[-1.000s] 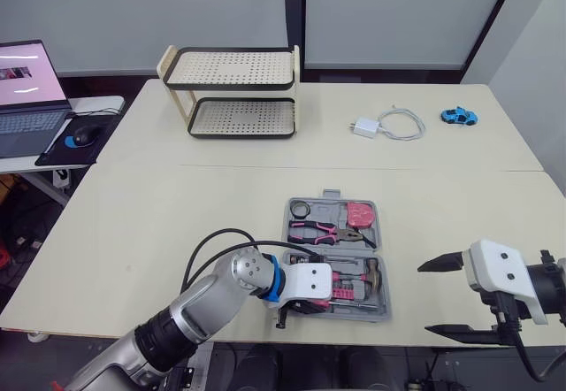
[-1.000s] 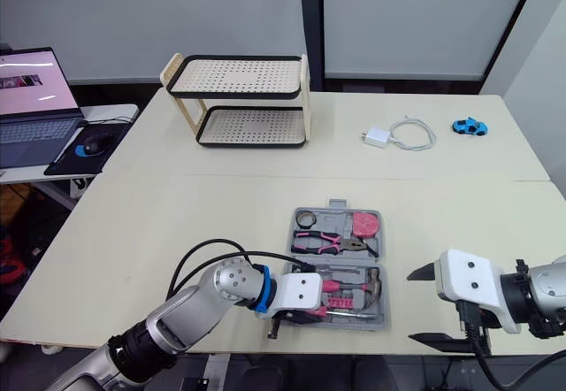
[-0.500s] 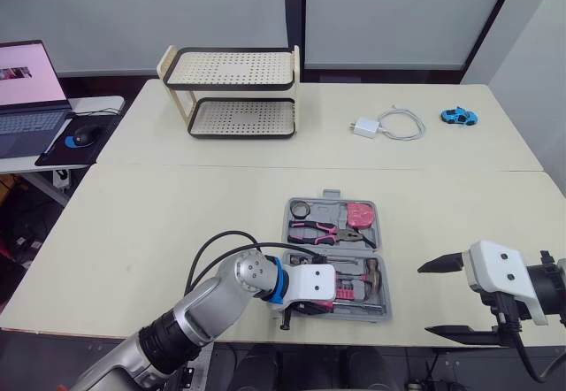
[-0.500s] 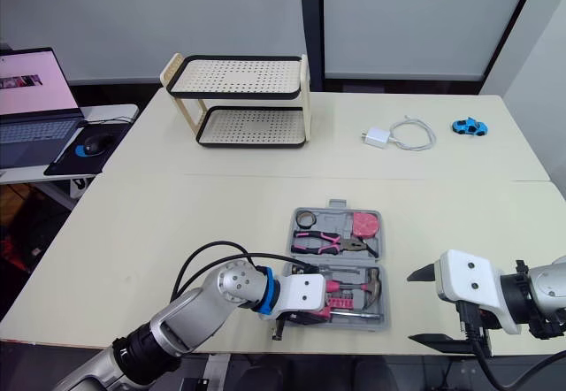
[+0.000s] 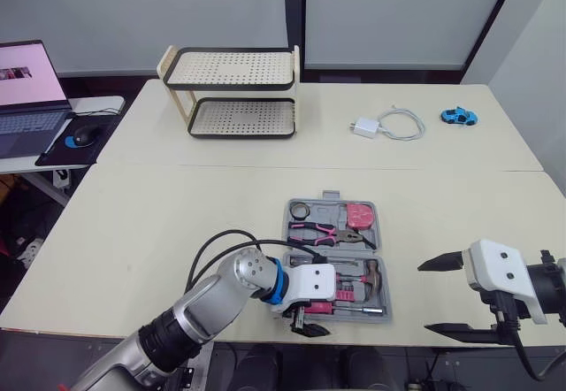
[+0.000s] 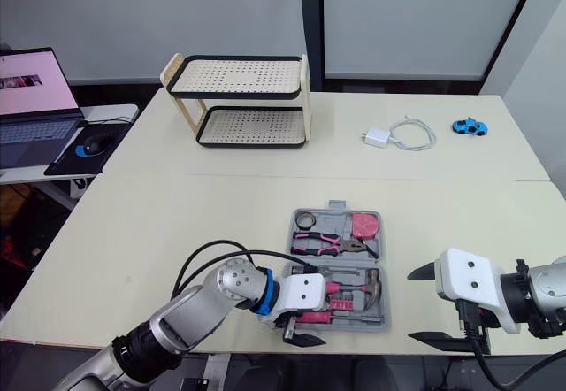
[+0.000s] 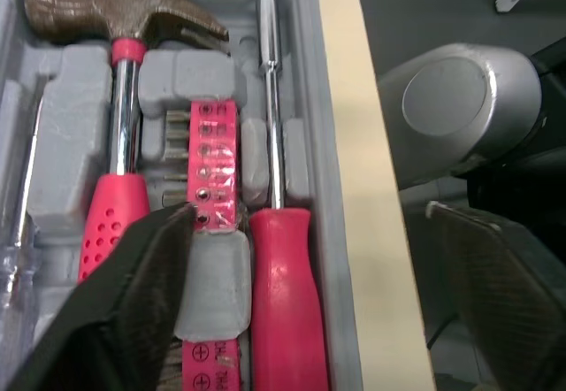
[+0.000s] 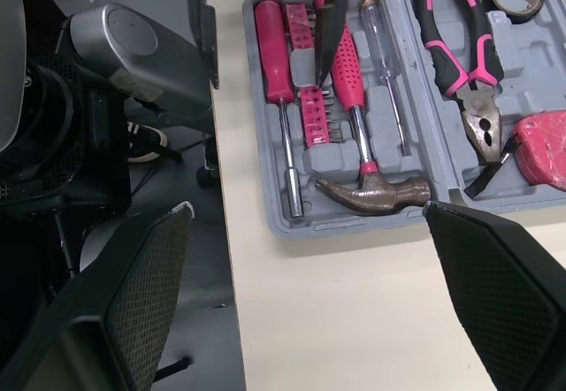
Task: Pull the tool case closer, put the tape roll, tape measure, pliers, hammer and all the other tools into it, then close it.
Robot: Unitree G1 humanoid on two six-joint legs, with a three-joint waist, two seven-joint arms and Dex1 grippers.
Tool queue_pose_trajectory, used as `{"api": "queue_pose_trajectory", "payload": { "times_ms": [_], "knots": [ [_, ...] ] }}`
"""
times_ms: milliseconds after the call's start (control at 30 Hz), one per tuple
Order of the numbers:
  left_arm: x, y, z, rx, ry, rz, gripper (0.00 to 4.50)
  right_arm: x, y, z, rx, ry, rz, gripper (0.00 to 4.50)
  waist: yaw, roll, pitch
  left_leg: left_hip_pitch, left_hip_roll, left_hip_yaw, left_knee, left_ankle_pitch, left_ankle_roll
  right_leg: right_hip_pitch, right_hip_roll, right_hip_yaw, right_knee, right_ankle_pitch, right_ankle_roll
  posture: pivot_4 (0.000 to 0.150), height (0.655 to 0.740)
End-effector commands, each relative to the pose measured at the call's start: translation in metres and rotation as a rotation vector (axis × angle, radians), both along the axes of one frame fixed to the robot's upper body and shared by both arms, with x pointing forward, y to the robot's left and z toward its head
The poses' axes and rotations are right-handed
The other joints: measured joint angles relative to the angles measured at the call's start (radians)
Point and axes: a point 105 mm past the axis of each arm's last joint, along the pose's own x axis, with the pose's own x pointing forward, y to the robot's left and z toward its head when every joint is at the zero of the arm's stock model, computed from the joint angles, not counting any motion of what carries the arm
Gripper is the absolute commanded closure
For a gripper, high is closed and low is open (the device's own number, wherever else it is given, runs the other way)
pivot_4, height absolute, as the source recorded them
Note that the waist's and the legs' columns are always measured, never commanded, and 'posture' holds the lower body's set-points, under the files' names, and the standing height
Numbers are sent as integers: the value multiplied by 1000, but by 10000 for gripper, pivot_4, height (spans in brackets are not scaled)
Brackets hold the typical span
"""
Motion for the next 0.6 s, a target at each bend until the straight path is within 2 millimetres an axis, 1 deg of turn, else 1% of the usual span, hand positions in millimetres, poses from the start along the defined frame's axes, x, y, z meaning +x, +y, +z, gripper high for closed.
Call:
{"api": "queue_pose_trajectory", "payload": {
  "times_ms": [33,100,167,267,367,400,600],
  "knots": [
    [-1,-3,15,-48,-21,-20,541,0,2,7,-5,-37,15,0,0,0,0,0,0,0,0,0,0,0,0,0,0,0,0,1500,7400],
    [0,-1,23,-81,-18,-22,541,1,2,8,-3,-43,14,0,0,0,0,0,0,0,0,0,0,0,0,0,0,0,0,1500,7400],
    [2,1,32,-139,-51,-50,541,2,3,9,7,-48,9,0,0,0,0,0,0,0,0,0,0,0,0,0,0,0,0,1500,7400],
    [8,7,36,-182,-56,-44,541,2,6,10,20,-55,8,0,0,0,0,0,0,0,0,0,0,0,0,0,0,0,0,1500,7400],
    [7,14,34,-198,-24,-80,6138,2,8,9,34,-58,6,0,0,0,0,0,0,0,0,0,0,0,0,0,0,0,0,1500,7400],
    [6,17,30,-185,-23,-102,8867,2,9,9,38,-59,5,0,0,0,0,0,0,0,0,0,0,0,0,0,0,0,0,1500,7400],
    [2,21,12,-143,-15,-146,29123,2,13,8,55,-62,6,0,0,0,0,0,0,0,0,0,0,0,0,0,0,0,0,1500,7400]
  ]
}}
